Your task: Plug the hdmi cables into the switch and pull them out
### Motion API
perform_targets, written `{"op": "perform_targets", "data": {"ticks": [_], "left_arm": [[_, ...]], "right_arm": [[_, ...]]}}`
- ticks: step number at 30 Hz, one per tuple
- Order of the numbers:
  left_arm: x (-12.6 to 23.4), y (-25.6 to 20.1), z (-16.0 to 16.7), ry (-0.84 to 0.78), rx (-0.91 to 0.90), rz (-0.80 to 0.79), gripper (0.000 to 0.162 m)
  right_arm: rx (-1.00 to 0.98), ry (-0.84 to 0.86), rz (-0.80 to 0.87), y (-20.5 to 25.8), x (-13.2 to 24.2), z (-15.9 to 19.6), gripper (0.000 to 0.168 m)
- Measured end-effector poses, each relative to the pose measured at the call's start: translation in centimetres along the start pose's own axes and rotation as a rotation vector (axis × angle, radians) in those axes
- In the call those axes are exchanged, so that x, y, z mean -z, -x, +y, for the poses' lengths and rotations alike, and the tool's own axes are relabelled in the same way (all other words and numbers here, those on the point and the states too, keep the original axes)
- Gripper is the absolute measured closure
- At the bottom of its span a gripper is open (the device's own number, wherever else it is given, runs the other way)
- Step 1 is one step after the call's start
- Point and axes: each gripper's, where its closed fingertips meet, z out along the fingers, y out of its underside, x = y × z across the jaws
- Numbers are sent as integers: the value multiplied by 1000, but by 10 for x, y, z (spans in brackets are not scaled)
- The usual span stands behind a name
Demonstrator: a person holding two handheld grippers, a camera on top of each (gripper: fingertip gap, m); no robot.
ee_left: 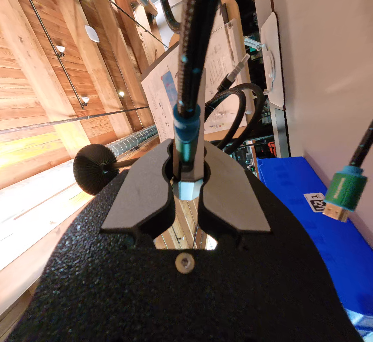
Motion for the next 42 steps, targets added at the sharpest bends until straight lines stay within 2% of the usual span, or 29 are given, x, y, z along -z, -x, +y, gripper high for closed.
{"op": "perform_targets", "data": {"ticks": [2, 4, 5, 6, 8, 12, 15, 19, 20, 21, 22, 25, 29, 31, 32, 35, 37, 41, 42], "left_arm": [[-1, -1, -8, -7, -8, -2, 140], [-1, -2, -15, -23, -10, 4, 140], [-1, -2, -17, -24, -9, 11, 140], [-1, -2, -18, -19, -9, 17, 140], [-1, -6, -19, -9, -26, 32, 139], [0, -15, -21, -15, -31, 55, 140], [0, -22, -22, -10, -58, 67, 139], [-2, -26, -14, 32, -72, 69, 139], [-2, -27, -12, 39, -60, 74, 139], [-3, -28, -9, 44, -39, 84, 140], [-3, -28, -7, 48, -28, 90, 139], [-2, -28, -5, 45, -40, 86, 139], [-4, -32, -5, 73, -73, 106, 140], [-4, -31, -7, 64, -39, 99, 139], [-3, -28, -9, 60, -27, 90, 139], [-4, -25, -10, 65, -37, 85, 139], [-4, -26, -13, 60, -41, 91, 139], [-4, -25, -16, 67, -21, 105, 139], [-5, -25, -13, 87, -10, 111, 139]], "right_arm": [[297, 105, -188, 56, -19, 17, 96], [548, 131, -206, 83, -41, 37, 94], [610, 143, -228, 95, -50, 45, 94], [625, 129, -245, 106, -58, 48, 94], [628, 94, -276, 122, -66, 45, 114], [793, 155, -275, 132, -67, 55, 110], [909, 183, -293, 142, -67, 68, 121], [1018, 169, -153, 138, -77, 68, 120], [1040, 138, -128, 139, -77, 61, 115], [1036, 88, -134, 144, -74, 52, 98], [1015, 73, -157, 147, -72, 47, 93], [896, 149, -202, 147, -72, 54, 93], [979, 216, -131, 141, -80, 65, 102], [991, 142, -48, 136, -80, 46, 81], [986, 139, -38, 134, -79, 43, 80], [960, 206, 18, 112, -80, 51, 90], [896, 187, 4, 106, -79, 53, 86], [681, 283, -107, 110, -72, 66, 112], [613, 335, -104, 105, -69, 68, 103]]}}
